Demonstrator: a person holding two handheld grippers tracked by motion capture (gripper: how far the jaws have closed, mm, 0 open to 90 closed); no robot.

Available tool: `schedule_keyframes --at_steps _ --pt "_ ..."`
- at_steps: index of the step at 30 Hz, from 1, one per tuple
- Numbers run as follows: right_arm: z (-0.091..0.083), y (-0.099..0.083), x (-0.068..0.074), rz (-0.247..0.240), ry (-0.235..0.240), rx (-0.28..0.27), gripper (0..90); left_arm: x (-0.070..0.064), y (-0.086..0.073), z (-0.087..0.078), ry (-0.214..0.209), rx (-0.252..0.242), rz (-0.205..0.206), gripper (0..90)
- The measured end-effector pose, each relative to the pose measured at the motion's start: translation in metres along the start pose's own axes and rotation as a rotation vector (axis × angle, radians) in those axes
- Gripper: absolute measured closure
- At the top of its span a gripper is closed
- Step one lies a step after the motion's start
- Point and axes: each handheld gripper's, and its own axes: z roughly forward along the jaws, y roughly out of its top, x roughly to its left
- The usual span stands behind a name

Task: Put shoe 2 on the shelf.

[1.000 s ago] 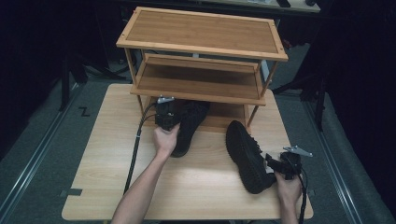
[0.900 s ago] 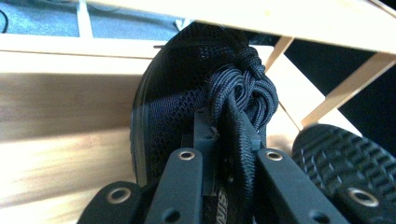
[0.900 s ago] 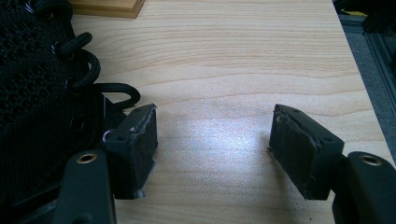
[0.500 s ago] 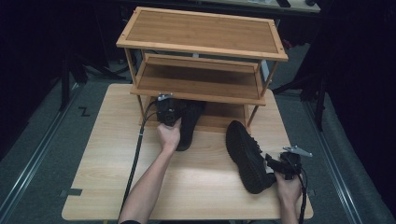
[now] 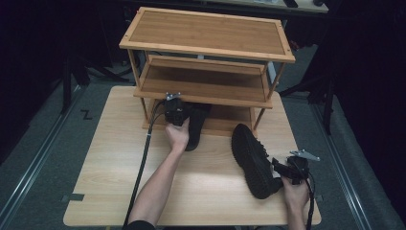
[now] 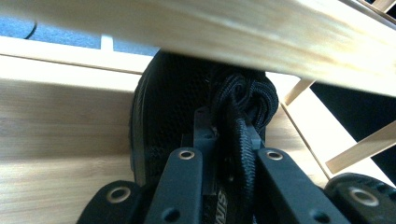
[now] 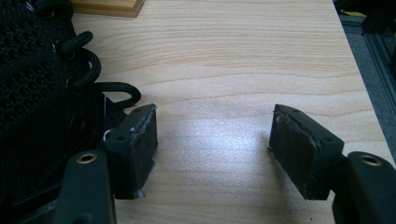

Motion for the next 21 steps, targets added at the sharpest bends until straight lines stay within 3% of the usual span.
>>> schedule_keyframes --at_steps 8,17,21 --pt "0.000 0.000 0.000 0.000 0.001 0.000 32.7 0.001 -0.003 0.010 0.019 -0.005 0.004 84.5" --pt "0.000 0.000 0.000 -0.001 0.000 0.000 32.7 0.002 -0.004 0.011 0.046 -0.017 0.038 82.8" --pt "0.000 0.000 0.000 -0.002 0.000 0.000 32.7 0.005 -0.004 0.012 0.043 -0.018 0.028 80.4"
